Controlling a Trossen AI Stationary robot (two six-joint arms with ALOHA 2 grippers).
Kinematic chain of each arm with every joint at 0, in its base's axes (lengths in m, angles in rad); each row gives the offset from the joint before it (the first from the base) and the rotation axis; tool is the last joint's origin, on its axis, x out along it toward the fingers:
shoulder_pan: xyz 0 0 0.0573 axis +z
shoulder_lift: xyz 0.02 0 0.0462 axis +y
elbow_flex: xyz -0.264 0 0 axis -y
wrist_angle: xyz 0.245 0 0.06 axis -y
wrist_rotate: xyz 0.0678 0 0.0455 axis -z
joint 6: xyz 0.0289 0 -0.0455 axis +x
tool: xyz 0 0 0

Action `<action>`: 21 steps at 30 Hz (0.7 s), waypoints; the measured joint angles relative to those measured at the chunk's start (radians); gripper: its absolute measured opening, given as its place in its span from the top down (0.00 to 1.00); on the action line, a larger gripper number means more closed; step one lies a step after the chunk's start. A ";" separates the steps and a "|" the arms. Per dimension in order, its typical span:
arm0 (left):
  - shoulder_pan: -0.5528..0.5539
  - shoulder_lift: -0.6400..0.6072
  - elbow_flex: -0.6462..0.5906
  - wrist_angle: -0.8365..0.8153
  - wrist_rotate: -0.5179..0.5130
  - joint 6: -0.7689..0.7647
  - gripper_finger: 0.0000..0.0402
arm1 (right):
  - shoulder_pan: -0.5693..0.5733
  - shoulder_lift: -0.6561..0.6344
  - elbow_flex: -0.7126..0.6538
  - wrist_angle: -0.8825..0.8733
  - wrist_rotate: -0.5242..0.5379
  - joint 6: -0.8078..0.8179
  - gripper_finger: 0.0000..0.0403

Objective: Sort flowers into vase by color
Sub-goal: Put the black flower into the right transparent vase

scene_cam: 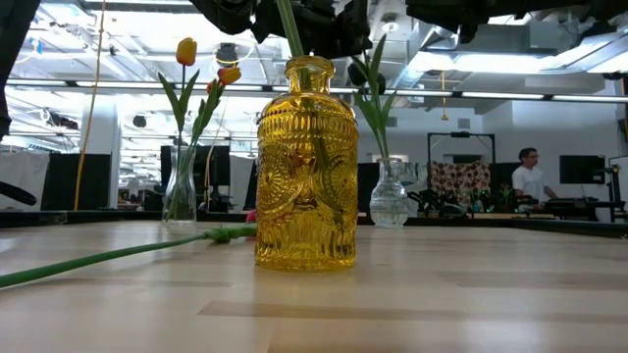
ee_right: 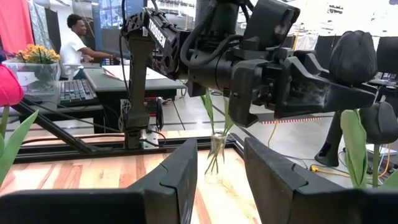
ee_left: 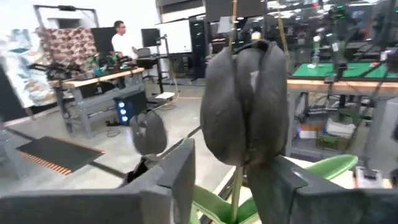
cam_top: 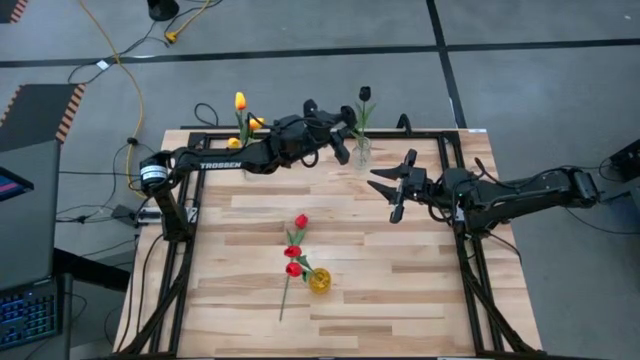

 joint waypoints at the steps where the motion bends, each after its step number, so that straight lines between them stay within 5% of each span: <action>1: 0.000 0.000 0.000 -0.004 -0.016 -0.001 0.68 | 0.000 0.000 0.000 0.000 0.000 0.000 0.61; 8: 0.007 0.000 0.000 -0.013 -0.050 -0.031 0.59 | -0.002 0.000 0.000 0.001 0.001 0.000 0.61; 21: 0.008 0.001 0.000 0.066 -0.028 -0.053 0.59 | -0.070 0.000 0.000 0.006 0.005 0.000 0.61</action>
